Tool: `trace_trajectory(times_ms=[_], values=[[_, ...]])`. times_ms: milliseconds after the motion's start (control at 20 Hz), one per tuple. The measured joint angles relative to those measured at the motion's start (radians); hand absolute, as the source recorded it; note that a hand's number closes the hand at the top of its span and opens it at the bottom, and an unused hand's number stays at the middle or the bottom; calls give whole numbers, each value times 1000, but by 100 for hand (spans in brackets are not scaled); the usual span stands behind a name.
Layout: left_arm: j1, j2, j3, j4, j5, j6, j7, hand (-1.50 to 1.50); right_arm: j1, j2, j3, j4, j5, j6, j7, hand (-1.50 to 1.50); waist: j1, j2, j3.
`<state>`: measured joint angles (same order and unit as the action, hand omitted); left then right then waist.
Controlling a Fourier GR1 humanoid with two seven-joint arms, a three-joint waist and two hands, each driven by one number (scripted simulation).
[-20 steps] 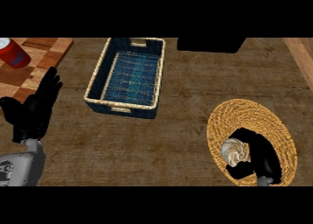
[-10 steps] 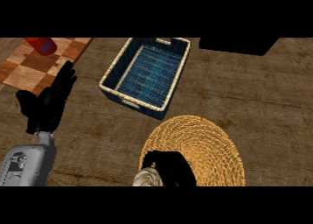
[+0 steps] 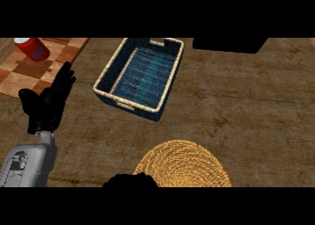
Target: Pick the cupcake from the placemat and place it in the basket
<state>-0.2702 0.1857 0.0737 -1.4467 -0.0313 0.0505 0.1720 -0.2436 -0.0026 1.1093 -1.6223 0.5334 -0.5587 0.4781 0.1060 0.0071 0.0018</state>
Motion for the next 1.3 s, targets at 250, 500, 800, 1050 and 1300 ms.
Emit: trace_trajectory(times_ms=[250,500,800,1050,1300], values=[[-2,1,7,2,-4,10,11,0,-159,2,28,-30,17,-119,129,150,-22,-10,-3],[-4,9,16,16,-7,12,5,0,-341,1,-13,-41,14,-159,282,150,-30,-14,-6],[-10,-2,6,25,-12,16,6,0,-557,-1,-126,-5,-15,-217,409,150,-22,-15,-7],[-7,-3,1,27,-16,13,-1,0,-778,-1,-224,107,-39,-221,520,150,-12,-15,-8],[-14,0,4,31,-10,3,-7,0,-995,-2,-279,281,-79,-221,582,150,-2,-9,-9]])
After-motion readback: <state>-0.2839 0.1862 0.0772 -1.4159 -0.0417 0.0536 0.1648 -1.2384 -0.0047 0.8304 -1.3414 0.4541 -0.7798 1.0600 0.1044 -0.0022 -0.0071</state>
